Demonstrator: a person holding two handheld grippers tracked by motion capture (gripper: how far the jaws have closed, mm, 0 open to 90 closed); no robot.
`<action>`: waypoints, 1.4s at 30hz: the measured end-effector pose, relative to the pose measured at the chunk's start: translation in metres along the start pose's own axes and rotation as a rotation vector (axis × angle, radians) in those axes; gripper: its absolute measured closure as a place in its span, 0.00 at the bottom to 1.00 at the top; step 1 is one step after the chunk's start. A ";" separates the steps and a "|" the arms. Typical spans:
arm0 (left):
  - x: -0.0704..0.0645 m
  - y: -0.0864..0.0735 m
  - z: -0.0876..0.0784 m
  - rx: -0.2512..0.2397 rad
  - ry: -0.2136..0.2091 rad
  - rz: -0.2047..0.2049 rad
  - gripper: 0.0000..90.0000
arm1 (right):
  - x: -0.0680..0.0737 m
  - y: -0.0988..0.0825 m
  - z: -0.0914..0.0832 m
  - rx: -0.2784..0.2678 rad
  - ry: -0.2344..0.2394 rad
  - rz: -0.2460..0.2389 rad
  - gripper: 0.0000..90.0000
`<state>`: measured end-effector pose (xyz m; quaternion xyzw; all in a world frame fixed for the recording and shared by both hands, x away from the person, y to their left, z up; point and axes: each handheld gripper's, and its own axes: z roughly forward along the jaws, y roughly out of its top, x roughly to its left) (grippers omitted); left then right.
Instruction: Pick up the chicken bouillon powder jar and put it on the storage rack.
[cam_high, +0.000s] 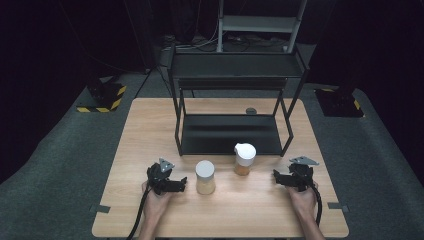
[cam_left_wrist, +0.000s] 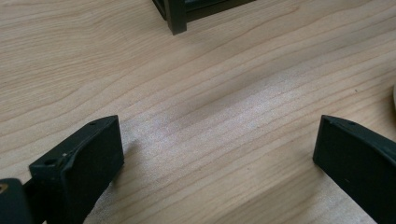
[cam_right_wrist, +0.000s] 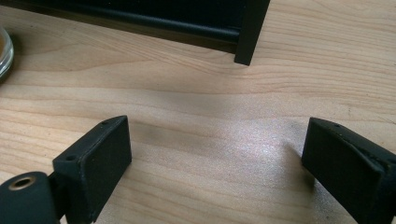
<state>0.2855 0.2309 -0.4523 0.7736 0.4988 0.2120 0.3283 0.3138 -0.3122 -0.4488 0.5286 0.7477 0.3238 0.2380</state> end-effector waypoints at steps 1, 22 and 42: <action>0.000 0.000 0.000 0.000 0.000 0.000 0.02 | 0.000 0.000 0.000 0.000 0.000 0.000 0.08; 0.016 -0.005 -0.022 -0.007 -0.157 0.061 0.01 | 0.000 0.000 0.000 0.000 0.000 0.000 0.08; -0.001 -0.005 -0.020 -0.040 -0.313 0.109 0.02 | 0.000 0.000 0.000 0.000 -0.001 0.000 0.08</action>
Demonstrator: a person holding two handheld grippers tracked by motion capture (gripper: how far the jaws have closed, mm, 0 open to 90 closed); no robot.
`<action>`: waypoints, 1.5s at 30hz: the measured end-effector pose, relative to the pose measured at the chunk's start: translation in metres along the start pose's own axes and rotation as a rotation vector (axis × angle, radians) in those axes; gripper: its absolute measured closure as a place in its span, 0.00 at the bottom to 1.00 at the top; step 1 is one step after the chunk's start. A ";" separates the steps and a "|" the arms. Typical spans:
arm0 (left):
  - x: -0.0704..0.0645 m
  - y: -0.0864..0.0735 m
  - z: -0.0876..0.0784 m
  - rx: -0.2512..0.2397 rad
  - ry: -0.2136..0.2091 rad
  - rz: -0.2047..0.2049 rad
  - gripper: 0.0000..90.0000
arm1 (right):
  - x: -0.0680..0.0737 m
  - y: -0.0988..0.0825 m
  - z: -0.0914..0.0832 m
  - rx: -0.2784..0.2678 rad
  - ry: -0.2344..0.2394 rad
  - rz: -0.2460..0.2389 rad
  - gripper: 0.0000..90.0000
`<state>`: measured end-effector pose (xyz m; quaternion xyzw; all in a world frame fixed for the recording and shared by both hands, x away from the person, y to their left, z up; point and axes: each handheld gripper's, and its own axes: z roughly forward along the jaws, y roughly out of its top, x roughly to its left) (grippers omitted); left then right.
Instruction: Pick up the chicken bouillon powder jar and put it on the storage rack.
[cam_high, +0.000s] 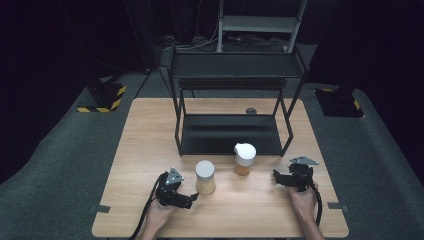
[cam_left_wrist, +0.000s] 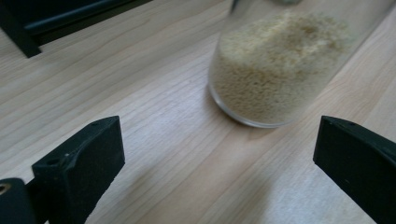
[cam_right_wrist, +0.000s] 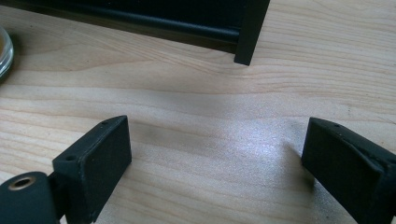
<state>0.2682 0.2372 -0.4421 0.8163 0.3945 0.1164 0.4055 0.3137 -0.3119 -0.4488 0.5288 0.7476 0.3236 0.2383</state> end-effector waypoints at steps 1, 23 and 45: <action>0.001 -0.001 0.000 -0.008 -0.012 -0.005 0.02 | 0.000 0.000 0.000 0.000 0.000 0.000 0.08; -0.013 0.018 0.016 -0.069 -0.054 0.019 0.07 | 0.000 0.000 0.000 0.000 0.000 0.000 0.08; -0.027 0.040 0.026 -0.112 -0.025 0.039 0.19 | 0.000 0.000 0.000 0.000 -0.001 -0.001 0.08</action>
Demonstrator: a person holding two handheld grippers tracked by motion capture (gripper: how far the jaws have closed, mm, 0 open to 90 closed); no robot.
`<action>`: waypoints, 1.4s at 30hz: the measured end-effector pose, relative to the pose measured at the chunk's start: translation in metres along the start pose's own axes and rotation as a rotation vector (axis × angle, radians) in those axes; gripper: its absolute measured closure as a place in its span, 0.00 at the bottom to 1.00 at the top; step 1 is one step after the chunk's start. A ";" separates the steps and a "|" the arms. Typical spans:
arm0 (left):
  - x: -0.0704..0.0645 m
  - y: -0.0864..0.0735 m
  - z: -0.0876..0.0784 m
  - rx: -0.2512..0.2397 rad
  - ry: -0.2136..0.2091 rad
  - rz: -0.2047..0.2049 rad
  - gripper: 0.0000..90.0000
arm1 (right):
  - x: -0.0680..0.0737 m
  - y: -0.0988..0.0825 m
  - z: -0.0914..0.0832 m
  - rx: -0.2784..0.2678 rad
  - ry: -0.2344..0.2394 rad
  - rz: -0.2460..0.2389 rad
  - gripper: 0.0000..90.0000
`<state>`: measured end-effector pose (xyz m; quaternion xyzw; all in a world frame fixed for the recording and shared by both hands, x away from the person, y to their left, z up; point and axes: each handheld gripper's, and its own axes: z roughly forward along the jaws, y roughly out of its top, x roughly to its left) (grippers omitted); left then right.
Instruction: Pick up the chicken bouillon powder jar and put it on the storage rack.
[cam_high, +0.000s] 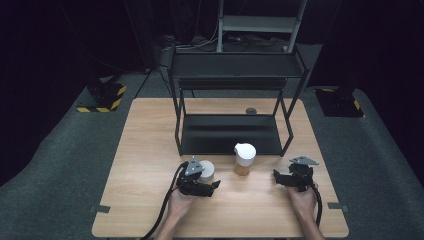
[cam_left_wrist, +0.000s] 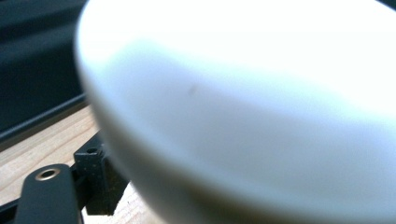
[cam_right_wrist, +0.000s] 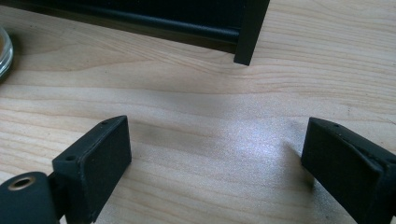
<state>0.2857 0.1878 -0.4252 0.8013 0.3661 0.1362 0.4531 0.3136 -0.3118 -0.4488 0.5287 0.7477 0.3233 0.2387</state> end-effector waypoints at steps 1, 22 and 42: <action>-0.001 0.001 0.001 0.000 0.003 0.000 0.19 | 0.000 0.000 0.000 0.000 0.000 -0.001 0.08; -0.014 -0.001 0.005 -0.039 0.072 0.040 0.38 | 0.000 0.000 0.000 0.000 -0.001 -0.001 0.08; -0.011 0.018 -0.009 -0.048 0.047 0.067 0.39 | 0.000 0.000 0.000 0.000 -0.001 0.000 0.08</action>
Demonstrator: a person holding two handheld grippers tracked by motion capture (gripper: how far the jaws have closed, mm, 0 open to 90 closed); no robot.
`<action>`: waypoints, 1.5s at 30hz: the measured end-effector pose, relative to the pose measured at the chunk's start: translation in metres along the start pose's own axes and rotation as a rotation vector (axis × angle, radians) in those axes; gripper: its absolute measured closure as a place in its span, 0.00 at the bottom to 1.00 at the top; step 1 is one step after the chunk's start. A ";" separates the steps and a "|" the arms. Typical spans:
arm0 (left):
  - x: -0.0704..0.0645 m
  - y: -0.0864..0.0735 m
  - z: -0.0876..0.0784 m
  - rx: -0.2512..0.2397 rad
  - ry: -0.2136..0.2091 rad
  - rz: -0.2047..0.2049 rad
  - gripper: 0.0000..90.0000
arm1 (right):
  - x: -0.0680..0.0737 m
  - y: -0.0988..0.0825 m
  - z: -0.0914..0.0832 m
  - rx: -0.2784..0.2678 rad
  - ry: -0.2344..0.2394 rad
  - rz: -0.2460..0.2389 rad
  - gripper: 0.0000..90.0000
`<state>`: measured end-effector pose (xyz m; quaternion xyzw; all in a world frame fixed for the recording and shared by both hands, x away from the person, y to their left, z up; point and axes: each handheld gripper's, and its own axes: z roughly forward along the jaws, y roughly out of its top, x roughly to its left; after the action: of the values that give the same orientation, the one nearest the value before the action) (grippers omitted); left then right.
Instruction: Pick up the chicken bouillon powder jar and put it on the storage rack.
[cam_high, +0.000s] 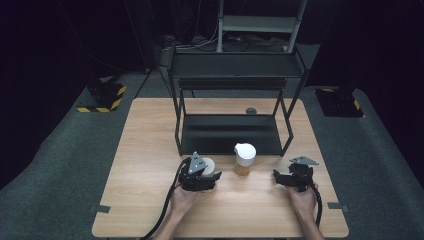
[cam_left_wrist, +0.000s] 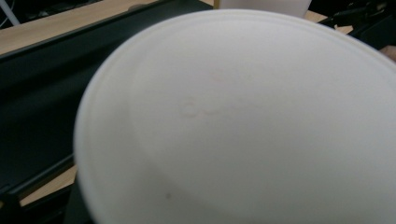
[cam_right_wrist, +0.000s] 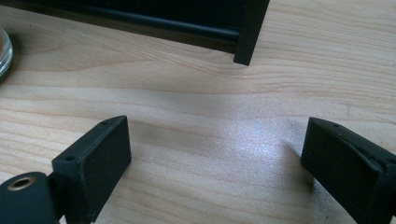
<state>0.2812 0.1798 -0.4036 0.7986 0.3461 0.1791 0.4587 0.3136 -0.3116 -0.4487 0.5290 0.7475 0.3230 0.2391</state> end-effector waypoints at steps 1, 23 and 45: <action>0.001 0.003 -0.001 0.002 -0.003 0.001 0.39 | 0.000 0.000 0.000 0.000 0.000 0.000 0.08; 0.036 0.068 -0.018 0.004 -0.059 -0.013 0.40 | 0.001 0.000 0.000 0.000 -0.003 0.000 0.08; 0.055 0.147 -0.032 -0.003 -0.091 0.005 0.40 | 0.001 0.000 0.000 0.000 -0.003 0.000 0.08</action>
<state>0.3571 0.1885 -0.2629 0.8060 0.3227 0.1441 0.4749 0.3134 -0.3108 -0.4487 0.5295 0.7471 0.3220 0.2402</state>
